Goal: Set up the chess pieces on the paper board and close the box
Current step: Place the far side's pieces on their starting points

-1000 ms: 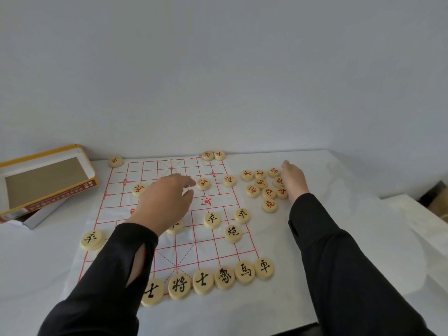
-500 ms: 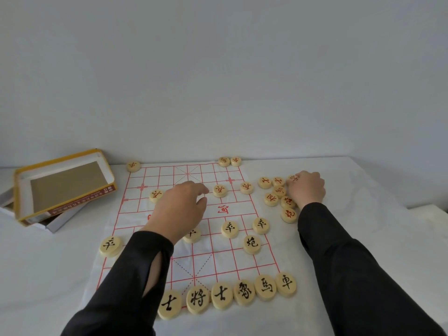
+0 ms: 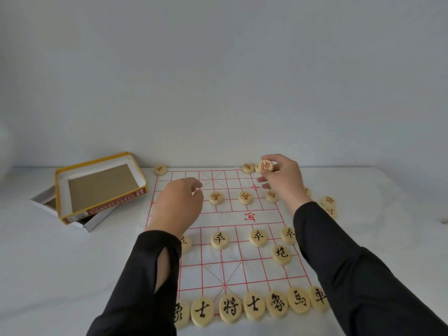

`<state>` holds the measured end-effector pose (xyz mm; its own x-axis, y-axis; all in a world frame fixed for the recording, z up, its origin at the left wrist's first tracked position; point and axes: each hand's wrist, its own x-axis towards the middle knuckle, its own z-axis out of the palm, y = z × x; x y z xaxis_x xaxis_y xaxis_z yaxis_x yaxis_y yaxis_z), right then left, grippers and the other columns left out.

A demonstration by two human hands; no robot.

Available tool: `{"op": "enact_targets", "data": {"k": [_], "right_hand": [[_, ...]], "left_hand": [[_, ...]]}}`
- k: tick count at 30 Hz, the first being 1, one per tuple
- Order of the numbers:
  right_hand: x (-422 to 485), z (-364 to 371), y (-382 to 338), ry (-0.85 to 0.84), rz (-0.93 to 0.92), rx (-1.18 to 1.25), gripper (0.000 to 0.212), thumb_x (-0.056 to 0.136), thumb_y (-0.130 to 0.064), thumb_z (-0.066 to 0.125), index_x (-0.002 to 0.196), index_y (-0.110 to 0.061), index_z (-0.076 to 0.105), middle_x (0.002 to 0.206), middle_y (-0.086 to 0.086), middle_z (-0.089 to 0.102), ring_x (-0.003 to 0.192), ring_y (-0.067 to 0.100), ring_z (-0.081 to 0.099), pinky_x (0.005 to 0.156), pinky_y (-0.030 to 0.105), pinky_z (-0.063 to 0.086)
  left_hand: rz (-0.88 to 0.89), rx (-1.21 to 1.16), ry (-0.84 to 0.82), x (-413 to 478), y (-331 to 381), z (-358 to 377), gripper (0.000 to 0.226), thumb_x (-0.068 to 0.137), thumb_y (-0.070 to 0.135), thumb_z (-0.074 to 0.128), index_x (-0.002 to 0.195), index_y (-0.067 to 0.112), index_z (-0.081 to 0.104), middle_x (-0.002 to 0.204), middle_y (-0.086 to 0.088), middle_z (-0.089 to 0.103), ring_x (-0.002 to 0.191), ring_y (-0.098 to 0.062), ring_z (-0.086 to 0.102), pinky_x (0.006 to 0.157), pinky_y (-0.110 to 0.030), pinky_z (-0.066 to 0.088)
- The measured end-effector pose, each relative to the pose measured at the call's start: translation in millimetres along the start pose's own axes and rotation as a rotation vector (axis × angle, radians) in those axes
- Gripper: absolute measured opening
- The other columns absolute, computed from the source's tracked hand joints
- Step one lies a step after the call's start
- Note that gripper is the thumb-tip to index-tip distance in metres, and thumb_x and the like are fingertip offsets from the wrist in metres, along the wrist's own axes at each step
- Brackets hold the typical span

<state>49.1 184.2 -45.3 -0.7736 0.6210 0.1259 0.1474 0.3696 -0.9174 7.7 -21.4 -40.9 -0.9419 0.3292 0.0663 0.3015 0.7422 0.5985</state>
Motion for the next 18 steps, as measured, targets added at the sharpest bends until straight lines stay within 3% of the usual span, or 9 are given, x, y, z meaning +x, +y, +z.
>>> {"op": "enact_targets", "data": {"k": [6, 9, 13, 18], "right_hand": [[5.7, 33.9, -5.8, -0.105, -0.008, -0.088, 0.038, 0.093, -0.002, 0.051, 0.127, -0.018, 0.055, 0.11, 0.003, 0.059, 0.075, 0.014, 0.067, 0.068, 0.026, 0.058], [24.8, 51.1, -16.2, -0.175, -0.041, -0.298, 0.026, 0.09, -0.007, 0.058, 0.113, -0.018, 0.054, 0.1, 0.007, 0.065, 0.073, 0.013, 0.067, 0.069, 0.027, 0.056], [50.3, 74.0, -32.5, -0.352, -0.199, -0.642, 0.024, 0.09, -0.001, 0.051, 0.103, -0.017, 0.064, 0.112, 0.003, 0.058, 0.098, 0.02, 0.059, 0.082, 0.029, 0.05], [62.2, 101.3, -38.7, -0.553, -0.296, -0.859, 0.031, 0.092, -0.001, 0.049, 0.114, -0.013, 0.066, 0.124, 0.006, 0.058, 0.109, 0.021, 0.055, 0.09, 0.027, 0.043]], "left_hand": [[-0.029, -0.096, 0.0, 2.0, -3.4, -4.3, 0.033, 0.095, 0.018, 0.041, 0.124, 0.022, 0.056, 0.12, 0.003, 0.059, 0.101, -0.012, 0.054, 0.083, -0.024, 0.046], [-0.025, -0.142, -0.017, 2.0, -1.0, -4.5, 0.034, 0.095, 0.017, 0.041, 0.125, 0.021, 0.055, 0.12, 0.002, 0.059, 0.099, -0.014, 0.056, 0.086, -0.031, 0.052], [-0.032, -0.17, -0.024, 3.1, -3.5, -5.9, 0.034, 0.094, 0.017, 0.041, 0.124, 0.021, 0.056, 0.118, 0.001, 0.06, 0.096, -0.017, 0.059, 0.083, -0.035, 0.055], [-0.035, -0.165, -0.015, 6.1, -6.8, -5.0, 0.034, 0.094, 0.019, 0.041, 0.124, 0.023, 0.056, 0.119, 0.002, 0.06, 0.1, -0.015, 0.058, 0.085, -0.03, 0.053]]}}
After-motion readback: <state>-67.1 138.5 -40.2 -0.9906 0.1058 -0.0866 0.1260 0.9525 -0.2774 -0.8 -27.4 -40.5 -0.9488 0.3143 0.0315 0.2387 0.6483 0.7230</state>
